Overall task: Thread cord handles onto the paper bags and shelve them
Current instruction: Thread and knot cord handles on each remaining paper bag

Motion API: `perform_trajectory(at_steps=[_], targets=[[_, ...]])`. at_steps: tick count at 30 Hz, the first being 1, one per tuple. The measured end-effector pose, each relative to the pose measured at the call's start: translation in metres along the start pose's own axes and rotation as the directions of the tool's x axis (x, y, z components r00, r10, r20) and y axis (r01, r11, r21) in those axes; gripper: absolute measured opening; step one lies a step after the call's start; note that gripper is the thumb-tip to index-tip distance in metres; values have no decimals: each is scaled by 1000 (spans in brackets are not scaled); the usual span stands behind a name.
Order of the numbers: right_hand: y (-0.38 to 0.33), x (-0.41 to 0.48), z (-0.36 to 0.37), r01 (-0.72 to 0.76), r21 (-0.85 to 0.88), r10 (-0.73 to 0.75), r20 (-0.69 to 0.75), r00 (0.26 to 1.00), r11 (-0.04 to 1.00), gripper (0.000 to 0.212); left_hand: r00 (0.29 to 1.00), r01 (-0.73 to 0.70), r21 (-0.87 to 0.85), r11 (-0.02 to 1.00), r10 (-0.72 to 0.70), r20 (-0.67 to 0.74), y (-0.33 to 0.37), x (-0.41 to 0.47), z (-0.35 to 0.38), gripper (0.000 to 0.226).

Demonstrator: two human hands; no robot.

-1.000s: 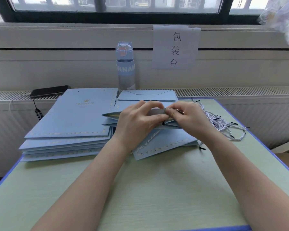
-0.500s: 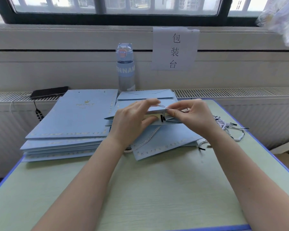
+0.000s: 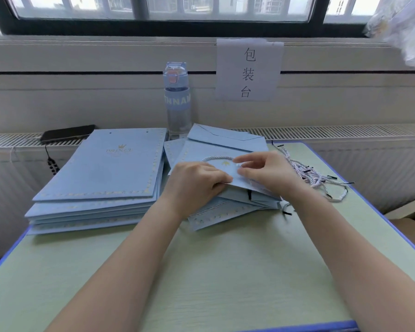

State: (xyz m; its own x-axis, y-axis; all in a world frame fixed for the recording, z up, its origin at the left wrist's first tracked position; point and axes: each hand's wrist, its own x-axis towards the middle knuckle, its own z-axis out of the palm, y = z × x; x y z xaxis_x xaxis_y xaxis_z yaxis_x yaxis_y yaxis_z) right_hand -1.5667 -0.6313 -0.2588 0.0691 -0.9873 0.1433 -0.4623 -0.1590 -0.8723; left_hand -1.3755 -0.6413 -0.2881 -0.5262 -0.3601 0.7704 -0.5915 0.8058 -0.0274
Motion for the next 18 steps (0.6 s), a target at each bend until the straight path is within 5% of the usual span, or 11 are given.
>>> perform_trajectory(at_steps=[6, 11, 15, 18], targets=[[5, 7, -15, -24, 258, 73, -185, 980, 966, 19, 995, 85, -49, 995, -82, 47, -4, -2, -2, 7], [8, 8, -10, 8, 193, 30, -191, 981, 981, 19, 977, 156, -51, 986, -147, 155, -3, -1, -9, 26], [12, 10, -17, 41, 52, -27, -240, 971, 998, 15, 752, 460, 8, 888, -395, 528, -10, 0, -21, 98], [14, 11, -22, 13, -168, -59, -268, 962, 986, 8, 555, 637, 65, 768, -516, 653, -18, -4, -24, 114]])
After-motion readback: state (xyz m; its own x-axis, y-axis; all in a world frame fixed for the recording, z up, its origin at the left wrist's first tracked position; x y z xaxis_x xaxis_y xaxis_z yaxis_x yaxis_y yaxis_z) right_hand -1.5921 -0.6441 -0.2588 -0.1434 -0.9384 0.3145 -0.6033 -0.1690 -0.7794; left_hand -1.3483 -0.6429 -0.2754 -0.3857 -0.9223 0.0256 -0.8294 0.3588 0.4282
